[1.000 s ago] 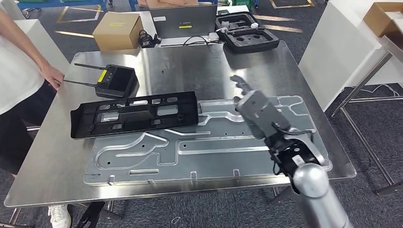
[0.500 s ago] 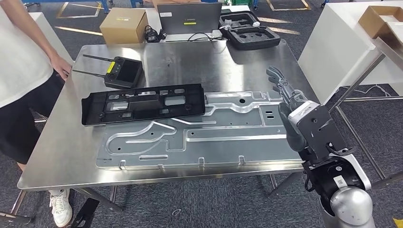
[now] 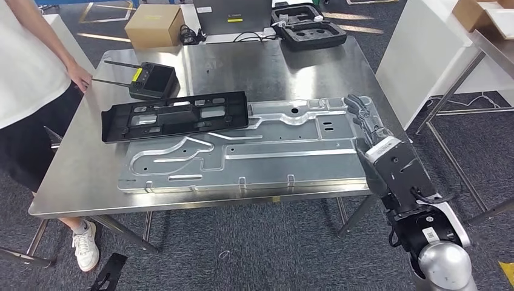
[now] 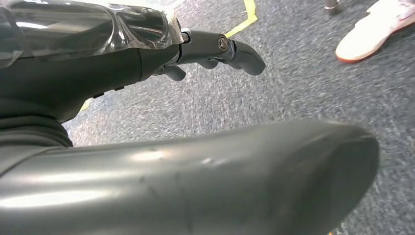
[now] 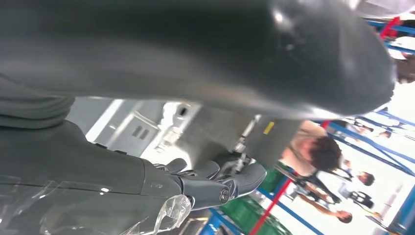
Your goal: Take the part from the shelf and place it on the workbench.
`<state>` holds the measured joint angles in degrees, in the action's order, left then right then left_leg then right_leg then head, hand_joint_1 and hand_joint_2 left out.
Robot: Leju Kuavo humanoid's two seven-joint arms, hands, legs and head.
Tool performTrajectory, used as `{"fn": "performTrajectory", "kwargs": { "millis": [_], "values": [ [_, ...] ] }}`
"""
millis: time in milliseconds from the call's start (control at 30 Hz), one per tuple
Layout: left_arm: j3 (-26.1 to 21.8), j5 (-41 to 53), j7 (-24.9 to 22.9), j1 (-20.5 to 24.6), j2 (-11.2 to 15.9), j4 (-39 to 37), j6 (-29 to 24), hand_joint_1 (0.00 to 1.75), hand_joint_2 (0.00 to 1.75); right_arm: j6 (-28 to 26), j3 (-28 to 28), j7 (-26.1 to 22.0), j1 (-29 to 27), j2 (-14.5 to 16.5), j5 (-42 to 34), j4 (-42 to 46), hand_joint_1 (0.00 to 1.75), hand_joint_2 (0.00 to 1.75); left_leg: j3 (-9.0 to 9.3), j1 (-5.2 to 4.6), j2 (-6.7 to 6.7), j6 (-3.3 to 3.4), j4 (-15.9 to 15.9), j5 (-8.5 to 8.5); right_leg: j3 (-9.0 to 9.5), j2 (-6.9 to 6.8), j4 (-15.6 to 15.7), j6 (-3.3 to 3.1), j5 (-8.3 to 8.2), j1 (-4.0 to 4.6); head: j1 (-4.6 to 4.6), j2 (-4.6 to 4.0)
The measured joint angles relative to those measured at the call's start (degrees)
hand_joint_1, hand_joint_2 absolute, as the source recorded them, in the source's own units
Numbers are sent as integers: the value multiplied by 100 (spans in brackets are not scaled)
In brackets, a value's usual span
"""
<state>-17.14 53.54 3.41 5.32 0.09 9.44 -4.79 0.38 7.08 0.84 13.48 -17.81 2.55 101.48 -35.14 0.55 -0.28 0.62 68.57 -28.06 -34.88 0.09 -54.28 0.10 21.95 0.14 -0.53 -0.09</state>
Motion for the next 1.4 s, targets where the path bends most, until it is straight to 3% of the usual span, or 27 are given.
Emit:
{"fn": "performTrajectory", "kwargs": {
  "millis": [67,100,133,200,233,267,333,367,400,433,467,533,600,667,733,767,867,900,933,967,1033,1100,1133,1200,1267,1333,1400],
  "values": [
    [0,11,1,38,5,0,1,0,0,-4,-14,-117,-49,-2,35,-157,0,0,657,-55,4,99,-968,84,-95,-7,-4,35,-106,19,2,0],
    [1,24,2,52,7,0,2,0,0,-5,-22,-166,-65,-3,43,-242,0,0,872,-81,4,133,-1329,52,-118,-14,7,58,-163,20,3,0],
    [2,41,2,62,8,0,3,0,0,-5,-28,-200,-78,-5,40,-328,0,0,985,-99,3,155,-1552,13,-136,-21,22,87,-222,17,5,0],
    [-7,76,2,57,3,-1,9,0,0,5,-40,-267,-106,-10,3,-536,0,0,937,-91,1,192,-1633,97,-167,-18,49,150,-303,2,4,0],
    [-15,89,2,56,1,-2,12,0,0,22,-46,-318,-120,-13,-28,-666,0,0,887,-77,4,229,-1646,159,-211,-9,-9,186,-218,-3,5,0],
    [-25,98,2,54,-2,-2,15,0,0,40,-56,-378,-134,-18,-62,-819,0,0,820,-60,8,267,-1658,236,-281,0,-172,221,-18,-8,8,0],
    [-39,115,2,57,-5,-2,19,0,0,67,-71,-548,-145,-20,-115,-1164,0,0,664,-50,14,313,-1657,379,-490,7,-854,291,586,-32,18,0],
    [-45,129,2,57,-7,-2,19,0,0,71,-75,-662,-146,-20,-127,-1363,0,0,577,-51,15,315,-1651,449,-584,6,-1272,321,810,-48,20,0],
    [-51,147,2,57,-7,-2,19,0,0,73,-76,-795,-147,-15,-134,-1581,0,0,489,-52,15,311,-1642,516,-625,6,-1601,347,886,-65,22,0],
    [-58,164,2,57,-8,-2,19,0,0,74,-75,-913,-144,-9,-133,-1820,0,0,402,-49,15,303,-1630,577,-586,5,-1767,366,823,-81,22,0],
    [-63,180,3,57,-9,-2,19,0,0,72,-75,-1007,-139,-2,-132,-2061,0,0,315,-44,14,290,-1612,634,-443,5,-1714,378,660,-95,23,0],
    [-74,201,4,57,-13,-2,19,0,0,61,-74,-1179,-96,17,-126,-2544,0,0,163,-33,8,247,-1561,726,117,9,-1022,379,411,-117,26,0],
    [-85,222,5,62,-15,-2,19,0,0,34,-72,-1529,6,43,-107,-3139,0,0,71,-33,3,178,-1529,817,666,21,-163,325,481,-94,29,0],
    [-89,248,10,69,-20,-2,20,0,0,9,-67,-1955,120,79,-88,-3832,0,0,26,-30,-2,102,-1539,926,815,24,160,243,544,-50,29,0],
    [-90,269,11,50,-26,-2,20,0,0,3,-62,-2158,195,128,-83,-4396,0,0,-51,-13,-12,36,-1495,910,716,2,149,151,446,-59,30,0],
    [-91,279,10,35,-28,-2,21,0,0,2,-61,-2161,225,157,-82,-4642,0,0,-125,-5,-13,8,-1357,747,650,-10,150,100,383,-69,28,0],
    [-90,309,8,32,-31,-2,22,0,0,-1,-59,-2066,282,257,-100,-5415,0,0,-446,15,-6,-56,-299,-105,413,-33,147,17,189,-68,19,0],
    [-90,318,8,33,-31,-2,22,0,0,-1,-59,-2052,276,288,-115,-5675,0,0,-508,16,-6,-72,66,-254,329,-40,143,12,128,-63,18,0],
    [-90,327,8,31,-31,-2,22,0,0,-2,-59,-2052,262,323,-129,-5930,0,0,-494,16,-6,-84,277,-261,244,-45,136,14,68,-60,17,0],
    [-91,339,7,30,-31,-2,22,0,0,-6,-59,-2053,247,356,-141,-6173,0,0,-384,16,-6,-87,277,-146,160,-46,127,22,13,-60,17,0],
    [-91,371,7,42,-31,-2,22,0,0,-37,-59,-2000,204,425,-144,-6628,0,0,118,16,-7,-71,-347,159,12,-42,97,54,-83,-61,16,0],
    [-90,396,4,65,-32,-2,21,0,0,-119,-59,-1858,121,485,-149,-6997,0,0,673,-8,-19,-11,-1231,179,-94,-46,76,106,-177,-48,20,0],
    [-89,403,1,64,-33,-2,19,0,0,-186,-59,-1762,76,518,-154,-7173,0,0,811,-26,-28,23,-1484,148,-122,-50,82,132,-233,-45,24,0],
    [-90,408,-15,48,-36,-3,17,0,0,-341,-60,-1566,-32,571,-176,-7490,0,0,796,-39,-35,88,-1582,179,-160,-44,111,187,-348,-43,26,0],
    [-92,411,-37,45,-41,-4,17,0,0,-460,-62,-1406,-156,619,-200,-7748,0,0,691,-14,-24,178,-1598,284,-258,-20,-6,241,-197,-45,30,0],
    [-93,415,-52,47,-46,-4,15,0,0,-526,-63,-1311,-258,661,-211,-7943,0,0,573,-3,-8,261,-1604,399,-449,-7,-577,280,360,-56,44,0],
    [-93,419,-58,47,-46,-4,14,0,0,-566,-63,-1267,-326,697,-214,-8098,0,0,456,-18,11,284,-1597,501,-622,-6,-1424,307,867,-66,50,0]
  ]
}}
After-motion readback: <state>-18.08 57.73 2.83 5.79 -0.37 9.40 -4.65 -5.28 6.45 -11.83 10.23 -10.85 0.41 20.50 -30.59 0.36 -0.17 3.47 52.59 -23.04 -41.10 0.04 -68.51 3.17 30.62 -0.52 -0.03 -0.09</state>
